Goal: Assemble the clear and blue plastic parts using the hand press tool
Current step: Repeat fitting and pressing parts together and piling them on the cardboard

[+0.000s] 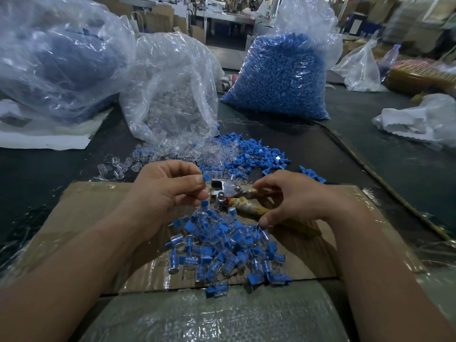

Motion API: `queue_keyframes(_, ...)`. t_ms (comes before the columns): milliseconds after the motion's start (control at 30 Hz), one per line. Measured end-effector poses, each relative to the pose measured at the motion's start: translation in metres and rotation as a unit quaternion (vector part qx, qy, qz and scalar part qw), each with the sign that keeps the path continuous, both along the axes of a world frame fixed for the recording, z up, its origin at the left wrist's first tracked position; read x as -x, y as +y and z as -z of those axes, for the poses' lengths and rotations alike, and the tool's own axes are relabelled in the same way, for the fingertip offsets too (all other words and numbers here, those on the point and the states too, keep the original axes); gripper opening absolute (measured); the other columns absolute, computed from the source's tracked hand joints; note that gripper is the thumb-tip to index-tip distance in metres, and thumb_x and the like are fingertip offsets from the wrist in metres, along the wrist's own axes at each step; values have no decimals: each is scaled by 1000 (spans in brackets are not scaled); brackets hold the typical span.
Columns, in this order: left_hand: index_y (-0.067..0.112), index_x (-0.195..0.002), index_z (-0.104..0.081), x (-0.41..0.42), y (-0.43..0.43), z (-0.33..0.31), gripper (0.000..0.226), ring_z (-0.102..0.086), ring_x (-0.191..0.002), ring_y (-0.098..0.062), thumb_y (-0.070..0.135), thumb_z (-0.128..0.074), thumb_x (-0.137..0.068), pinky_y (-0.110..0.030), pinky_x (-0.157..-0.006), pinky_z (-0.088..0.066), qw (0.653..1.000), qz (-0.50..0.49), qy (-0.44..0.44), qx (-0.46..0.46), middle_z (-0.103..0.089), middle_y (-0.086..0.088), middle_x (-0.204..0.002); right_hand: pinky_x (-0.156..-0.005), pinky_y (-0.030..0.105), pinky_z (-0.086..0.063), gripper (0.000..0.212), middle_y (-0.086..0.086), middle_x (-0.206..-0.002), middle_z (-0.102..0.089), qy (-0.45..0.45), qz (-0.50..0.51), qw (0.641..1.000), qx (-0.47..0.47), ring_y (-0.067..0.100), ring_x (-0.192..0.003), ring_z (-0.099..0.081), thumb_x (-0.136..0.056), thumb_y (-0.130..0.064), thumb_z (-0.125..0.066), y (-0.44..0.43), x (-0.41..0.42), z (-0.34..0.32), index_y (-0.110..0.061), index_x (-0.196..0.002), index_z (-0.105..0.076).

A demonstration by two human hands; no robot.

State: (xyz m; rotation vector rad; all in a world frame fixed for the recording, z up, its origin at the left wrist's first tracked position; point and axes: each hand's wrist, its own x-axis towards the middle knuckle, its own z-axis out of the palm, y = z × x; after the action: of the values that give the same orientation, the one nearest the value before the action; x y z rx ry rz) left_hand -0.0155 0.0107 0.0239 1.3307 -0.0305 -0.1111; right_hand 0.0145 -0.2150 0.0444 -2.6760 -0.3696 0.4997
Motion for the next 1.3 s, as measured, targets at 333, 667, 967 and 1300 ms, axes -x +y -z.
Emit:
queue_keyframes(333,6,-73,-61,-3,2,3,18,-64,-50,-14,9,-65,-56,-21,-46,-54,1000,-10,17,-9,-64,-8,-56,-59,25,-38,30,-13,-82,-52,-121,-2,985,121,5,-75,-47,-70,-39,-69,23,5,2,-31,-96,-57)
queue_keyframes(667,4,-76,-58,-3,1,2,20,-64,-50,-13,8,-62,-57,-19,-47,-53,1000,-14,11,6,-64,-6,-55,-56,25,-32,18,-11,-77,-43,-178,31,980,82,5,-70,-40,-78,-16,-58,22,5,6,-28,-83,-46)
queue_keyframes(967,5,-77,-55,-3,-1,3,17,-64,-54,-11,10,-57,-61,-18,-51,-52,997,-56,-57,19,-65,0,-57,-53,22,-26,18,-12,-77,-41,-258,39,963,-69,4,-66,-39,-88,-34,-56,31,11,7,-25,-90,-41)
queue_keyframes(1300,7,-77,-57,-4,-2,9,14,-65,-60,-11,14,-60,-65,-19,-55,-52,988,-82,-130,-2,-67,0,-63,-57,19,-27,20,-10,-85,-40,-227,-7,969,-94,5,-72,-39,-86,-34,-55,46,19,12,-24,-93,-40)
